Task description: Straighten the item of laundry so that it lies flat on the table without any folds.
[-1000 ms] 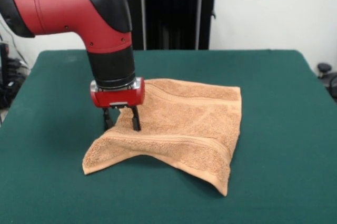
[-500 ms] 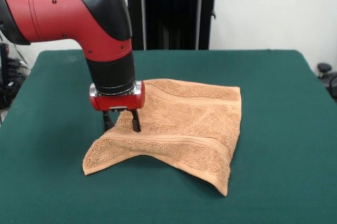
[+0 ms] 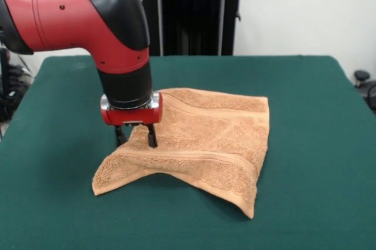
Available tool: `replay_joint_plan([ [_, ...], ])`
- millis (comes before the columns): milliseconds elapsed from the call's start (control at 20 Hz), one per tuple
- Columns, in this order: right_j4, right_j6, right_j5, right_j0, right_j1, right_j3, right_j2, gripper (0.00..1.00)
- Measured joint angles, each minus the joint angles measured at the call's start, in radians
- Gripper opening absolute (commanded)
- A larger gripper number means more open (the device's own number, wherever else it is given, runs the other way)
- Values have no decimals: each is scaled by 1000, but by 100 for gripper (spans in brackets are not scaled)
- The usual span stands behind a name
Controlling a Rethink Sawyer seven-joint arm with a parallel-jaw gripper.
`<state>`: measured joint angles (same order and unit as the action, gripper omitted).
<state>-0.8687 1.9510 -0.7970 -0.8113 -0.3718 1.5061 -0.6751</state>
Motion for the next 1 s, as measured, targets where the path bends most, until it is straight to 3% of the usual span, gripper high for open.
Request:
replay_joint_plan([
  [350, -19, 0, 46, 31, -33, 24, 35, 100],
  [650, -33, -1, 130, 53, -128, 107, 108, 100],
  [1000, -32, -1, 140, 73, -209, 163, 172, 100],
])
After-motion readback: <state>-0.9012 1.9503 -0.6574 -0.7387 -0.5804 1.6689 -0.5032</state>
